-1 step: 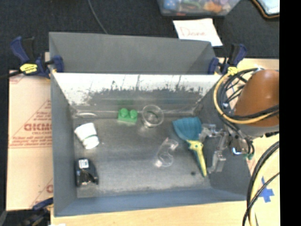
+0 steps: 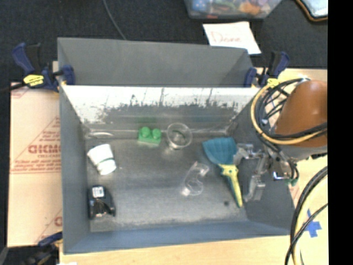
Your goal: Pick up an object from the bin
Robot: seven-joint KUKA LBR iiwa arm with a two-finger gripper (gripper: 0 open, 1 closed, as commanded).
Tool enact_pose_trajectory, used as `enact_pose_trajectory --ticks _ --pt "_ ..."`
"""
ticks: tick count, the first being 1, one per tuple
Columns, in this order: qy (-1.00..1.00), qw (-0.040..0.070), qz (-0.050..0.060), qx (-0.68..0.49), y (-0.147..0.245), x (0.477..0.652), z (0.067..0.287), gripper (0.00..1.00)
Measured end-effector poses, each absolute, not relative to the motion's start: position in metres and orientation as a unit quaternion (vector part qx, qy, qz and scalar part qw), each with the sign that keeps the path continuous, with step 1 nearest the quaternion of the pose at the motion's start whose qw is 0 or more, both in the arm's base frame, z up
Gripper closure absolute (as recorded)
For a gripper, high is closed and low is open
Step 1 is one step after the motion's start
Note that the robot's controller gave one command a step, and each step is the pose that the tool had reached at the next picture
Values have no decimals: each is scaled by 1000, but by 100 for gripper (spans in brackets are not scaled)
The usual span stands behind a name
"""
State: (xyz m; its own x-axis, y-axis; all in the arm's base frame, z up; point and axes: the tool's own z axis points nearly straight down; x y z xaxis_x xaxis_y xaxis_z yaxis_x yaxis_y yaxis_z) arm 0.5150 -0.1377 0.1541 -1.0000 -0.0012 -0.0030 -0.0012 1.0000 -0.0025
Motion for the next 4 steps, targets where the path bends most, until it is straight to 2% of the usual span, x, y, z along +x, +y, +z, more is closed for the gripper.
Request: enact_pose_trajectory --ticks 1,2,3,4 --pt "1000 2 -1 21 -151 562 71 0" --pt "936 10 0 352 -141 563 151 0" --pt "999 2 0 33 -151 562 71 0" --pt "911 9 4 412 -121 563 72 0"
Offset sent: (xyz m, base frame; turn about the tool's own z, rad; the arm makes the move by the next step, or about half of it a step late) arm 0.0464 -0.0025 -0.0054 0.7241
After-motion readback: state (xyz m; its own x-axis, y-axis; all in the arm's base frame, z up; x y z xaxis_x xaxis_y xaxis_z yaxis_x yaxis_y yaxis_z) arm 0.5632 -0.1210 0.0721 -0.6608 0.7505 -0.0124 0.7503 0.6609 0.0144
